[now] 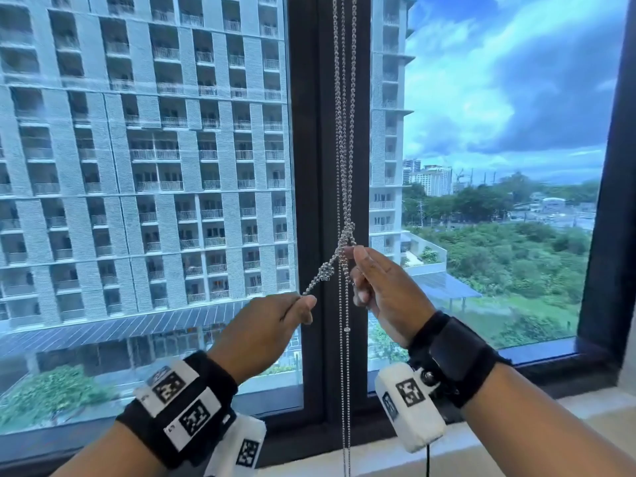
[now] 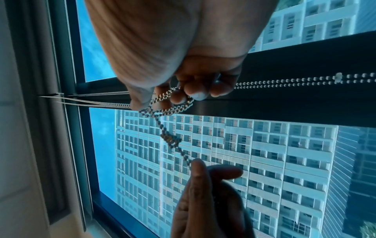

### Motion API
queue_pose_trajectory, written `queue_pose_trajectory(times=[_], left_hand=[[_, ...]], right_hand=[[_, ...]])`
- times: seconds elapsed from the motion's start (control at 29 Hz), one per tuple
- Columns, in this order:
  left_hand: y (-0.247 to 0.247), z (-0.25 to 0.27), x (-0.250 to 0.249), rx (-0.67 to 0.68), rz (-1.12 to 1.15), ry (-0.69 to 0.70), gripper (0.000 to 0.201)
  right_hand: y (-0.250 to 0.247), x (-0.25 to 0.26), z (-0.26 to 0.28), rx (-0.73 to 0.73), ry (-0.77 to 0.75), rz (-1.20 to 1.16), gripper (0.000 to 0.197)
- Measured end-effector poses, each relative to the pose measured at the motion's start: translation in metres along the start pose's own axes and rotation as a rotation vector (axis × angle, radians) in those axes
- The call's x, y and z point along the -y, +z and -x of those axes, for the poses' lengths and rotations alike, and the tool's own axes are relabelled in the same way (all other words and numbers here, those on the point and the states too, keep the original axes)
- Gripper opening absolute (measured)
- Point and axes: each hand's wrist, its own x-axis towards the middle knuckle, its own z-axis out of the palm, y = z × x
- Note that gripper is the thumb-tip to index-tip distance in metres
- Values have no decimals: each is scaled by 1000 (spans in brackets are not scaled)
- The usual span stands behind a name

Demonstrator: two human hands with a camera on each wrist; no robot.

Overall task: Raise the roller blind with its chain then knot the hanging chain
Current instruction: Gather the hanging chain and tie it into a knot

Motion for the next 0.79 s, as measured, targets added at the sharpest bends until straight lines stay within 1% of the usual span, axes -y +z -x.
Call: queue_pose_trajectory(times=[0.03,0.1,0.21,0.24,0.35,0.48,0.55,0.59,0.62,0.69,0.72,0.79], left_hand=[[6,0,-1,5,43,12,42],[14,0,-2,11,89,49,38],[22,1,-2,52,68,60,36],[24,2,-2,60,62,63,36],[28,6,-3,70,31,69,34],[30,10,-2,121,126,-20,28],[31,10,0,94,74,-8,19],[30,10,0,48,12,29,12],[28,11,-4,-22,-65,89,9],[20,11,-18,-134,-220,270,11],[15,12,-27,-164,-272,373,11],[7,15,-43,-200,-321,560,10]], right_hand=[[1,-4,-1,-1,27,-13,50],[4,-16,1,9,93,7,40],[8,-37,13,71,181,62,30],[9,-44,17,96,200,87,29],[9,-59,26,129,256,176,36],[9,-63,29,151,331,69,20],[10,-64,29,157,343,14,19],[11,-63,30,156,350,-14,21],[13,-62,30,151,354,-26,25],[16,-63,29,152,335,30,28],[21,-63,28,160,301,92,25],[27,-61,28,172,170,265,20]])
